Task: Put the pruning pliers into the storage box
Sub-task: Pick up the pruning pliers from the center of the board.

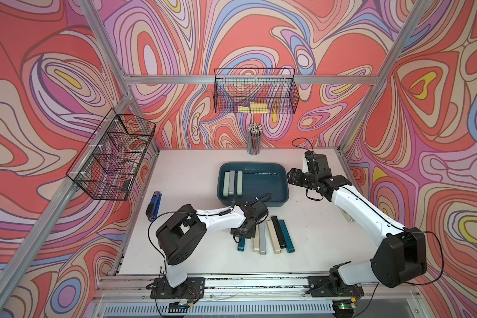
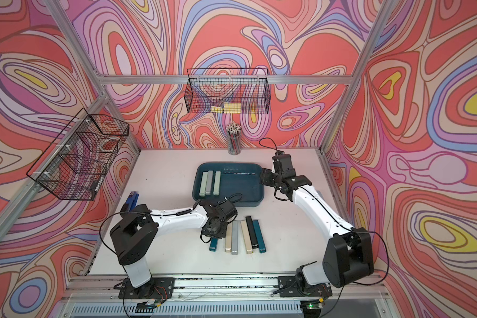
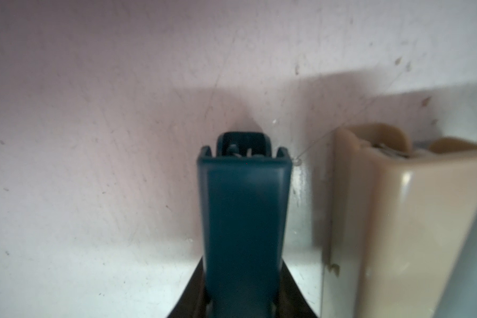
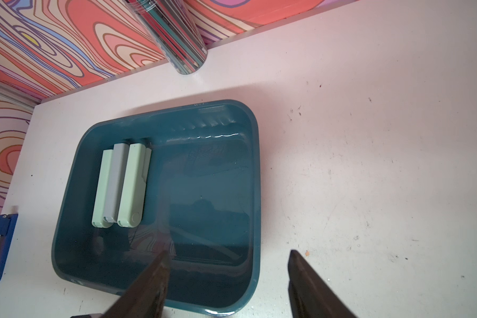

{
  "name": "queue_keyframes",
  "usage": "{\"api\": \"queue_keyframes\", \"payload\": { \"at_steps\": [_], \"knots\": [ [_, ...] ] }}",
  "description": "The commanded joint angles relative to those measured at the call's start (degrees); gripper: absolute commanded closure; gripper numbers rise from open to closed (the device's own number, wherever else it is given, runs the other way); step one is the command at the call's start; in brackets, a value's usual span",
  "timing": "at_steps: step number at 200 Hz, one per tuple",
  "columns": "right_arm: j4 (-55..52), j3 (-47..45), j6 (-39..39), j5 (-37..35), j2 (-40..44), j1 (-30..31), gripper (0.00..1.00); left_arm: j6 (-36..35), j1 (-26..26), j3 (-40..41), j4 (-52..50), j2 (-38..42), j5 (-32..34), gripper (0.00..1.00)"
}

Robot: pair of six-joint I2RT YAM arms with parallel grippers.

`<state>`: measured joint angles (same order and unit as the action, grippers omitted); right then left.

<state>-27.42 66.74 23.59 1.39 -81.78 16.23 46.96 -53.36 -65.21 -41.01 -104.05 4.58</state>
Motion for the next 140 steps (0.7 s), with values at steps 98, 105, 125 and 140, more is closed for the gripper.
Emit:
{"api": "queue_keyframes", "payload": {
  "at_steps": [98, 105, 125, 140],
  "knots": [
    [0.15, 0.67, -1.00, 0.31, 1.15, 0.31, 0.32, -7.96, 6.02, -27.49, -18.44, 3.26, 4.90, 0.80],
    [-0.16, 0.55, -1.12, 0.04, 1.61, 0.31, 0.32, -8.88, 7.02, -29.48, -18.49, 2.31, 4.69, 0.80],
    [-0.05, -0.22, -1.18, -0.41, 3.61, 0.29, 0.32, -11.50, 9.58, -36.69, -18.55, -1.51, 4.39, 0.80],
    [0.35, -1.27, -0.91, -0.07, 4.56, 0.27, 0.32, -13.48, 10.78, -42.73, -18.92, -5.11, 4.30, 0.80]
  ]
}}
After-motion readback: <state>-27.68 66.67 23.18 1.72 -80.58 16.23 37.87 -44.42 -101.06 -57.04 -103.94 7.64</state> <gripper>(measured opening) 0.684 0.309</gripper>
